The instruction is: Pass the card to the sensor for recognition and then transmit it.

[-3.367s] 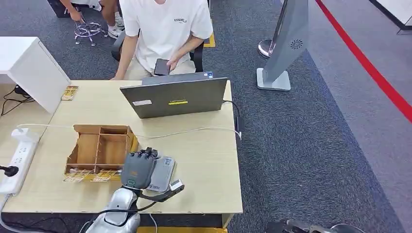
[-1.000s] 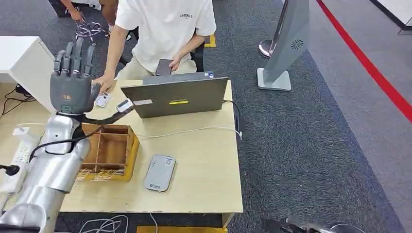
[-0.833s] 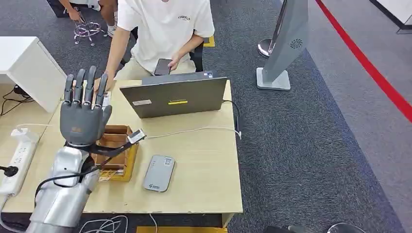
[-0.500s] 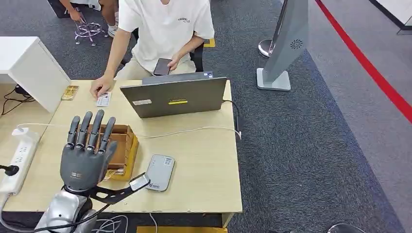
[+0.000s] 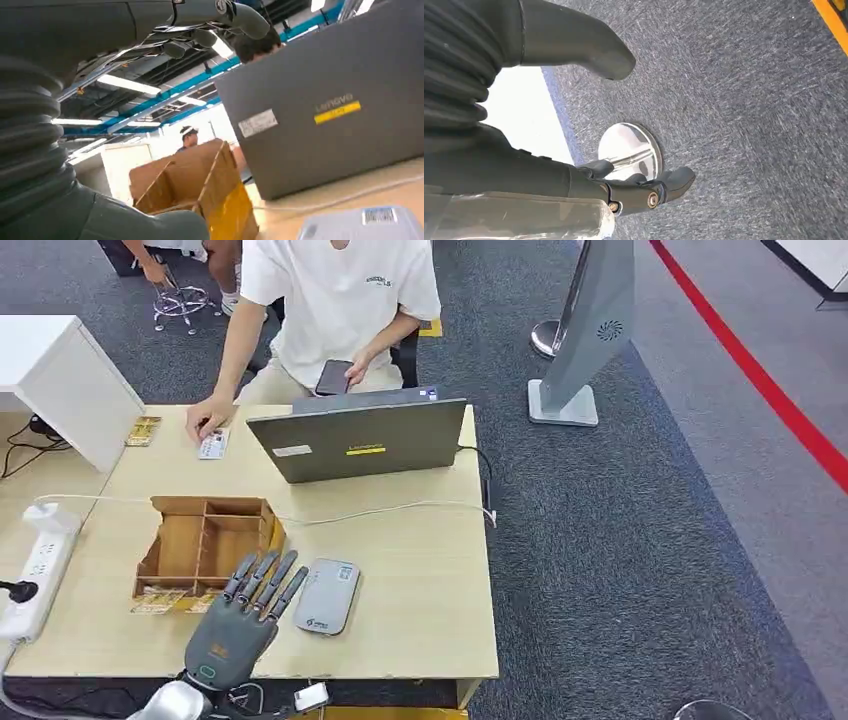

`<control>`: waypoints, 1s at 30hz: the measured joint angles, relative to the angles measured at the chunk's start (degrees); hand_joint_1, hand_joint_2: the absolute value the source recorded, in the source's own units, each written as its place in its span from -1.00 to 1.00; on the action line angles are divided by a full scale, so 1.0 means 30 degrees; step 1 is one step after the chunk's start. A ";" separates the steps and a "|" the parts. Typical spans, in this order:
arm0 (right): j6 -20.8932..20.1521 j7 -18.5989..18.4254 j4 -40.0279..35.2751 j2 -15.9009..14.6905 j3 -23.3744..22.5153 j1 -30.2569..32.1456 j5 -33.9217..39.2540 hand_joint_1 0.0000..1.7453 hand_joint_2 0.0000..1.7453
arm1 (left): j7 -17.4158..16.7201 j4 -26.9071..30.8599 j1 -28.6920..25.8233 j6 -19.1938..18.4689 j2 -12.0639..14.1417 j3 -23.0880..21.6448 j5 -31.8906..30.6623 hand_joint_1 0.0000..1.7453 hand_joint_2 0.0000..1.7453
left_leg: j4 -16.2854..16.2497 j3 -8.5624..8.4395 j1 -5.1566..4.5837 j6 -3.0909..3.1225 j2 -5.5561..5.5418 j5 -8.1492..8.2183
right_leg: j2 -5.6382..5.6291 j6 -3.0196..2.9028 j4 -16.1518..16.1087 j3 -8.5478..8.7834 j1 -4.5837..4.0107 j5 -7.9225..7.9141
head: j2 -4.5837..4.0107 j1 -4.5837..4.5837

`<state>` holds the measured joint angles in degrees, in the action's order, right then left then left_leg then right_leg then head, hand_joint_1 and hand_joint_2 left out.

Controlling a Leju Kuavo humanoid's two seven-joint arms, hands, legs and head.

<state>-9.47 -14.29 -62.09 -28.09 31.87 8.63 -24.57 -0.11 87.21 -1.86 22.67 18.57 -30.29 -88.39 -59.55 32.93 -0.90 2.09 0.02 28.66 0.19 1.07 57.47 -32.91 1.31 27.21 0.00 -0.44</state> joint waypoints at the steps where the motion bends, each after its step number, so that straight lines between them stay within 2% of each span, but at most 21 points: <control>1: 0.0008 0.0000 -0.0029 -0.0022 -0.0015 0.0018 0.0000 -1.00 1.00 | 0.0037 -0.0044 -0.0030 -0.0007 0.0096 -0.0089 0.0000 -1.00 1.00 | 0.0001 0.0000 0.0000 -0.0001 -0.0002 -0.0002 | 0.0005 0.0000 0.0000 0.0002 0.0000 0.0000 | 0.0000 0.0000; 7: 0.0015 0.0043 -0.0044 -0.0066 -0.0131 0.0092 0.0073 -1.00 1.00 | 0.0511 -0.0095 -0.0306 -0.0568 0.0606 -0.0634 0.0196 -1.00 1.00 | 0.0001 -0.0004 0.0002 -0.0001 0.0004 -0.0010 | -0.0002 0.0000 0.0001 0.0011 0.0000 -0.0006 | 0.0000 0.0000; 14: 0.0132 0.0044 -0.0124 -0.0080 -0.0146 0.0264 0.0131 -1.00 1.00 | 0.0410 -0.0044 -0.0739 -0.0801 0.1378 -0.1057 0.0568 -1.00 1.00 | 0.0001 -0.0001 0.0003 -0.0001 -0.0004 -0.0009 | 0.0006 -0.0001 0.0001 0.0008 -0.0001 -0.0003 | 0.0000 0.0000; 16: 0.0132 0.0044 -0.0124 -0.0080 -0.0146 0.0276 0.0138 -1.00 1.00 | 0.0102 -0.0015 -0.0792 -0.0801 0.1517 -0.1065 0.0575 -1.00 1.00 | 0.0002 -0.0001 0.0003 -0.0001 -0.0003 -0.0009 | 0.0005 -0.0001 0.0001 0.0009 -0.0001 -0.0003 | 0.0000 0.0000; 22: 0.0154 -0.0029 -0.0226 -0.0087 -0.0146 0.0391 0.0189 -1.00 1.00 | -0.1872 0.0371 -0.1277 -0.0328 0.1692 -0.0627 -0.0212 -1.00 1.00 | 0.0002 -0.0003 0.0005 -0.0002 -0.0003 -0.0011 | 0.0005 0.0000 0.0001 0.0012 -0.0001 -0.0004 | 0.0000 -0.0007; 30: 0.0154 -0.0095 -0.0299 -0.0087 -0.0146 0.0480 0.0219 -1.00 1.00 | -0.2214 0.0524 -0.1655 -0.0167 0.1677 0.0262 -0.0365 -1.00 1.00 | 0.0002 -0.0003 0.0005 -0.0002 -0.0002 -0.0010 | 0.0004 -0.0001 0.0001 0.0013 -0.0001 -0.0003 | 0.0000 0.0000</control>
<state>-9.00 -14.58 -62.99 -28.35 31.43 10.07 -23.91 -6.75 88.78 -6.83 22.16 23.61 -29.50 -89.48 -59.55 32.92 -0.88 2.08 0.01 28.63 0.20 1.07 57.47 -32.87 1.31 27.20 0.00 -0.44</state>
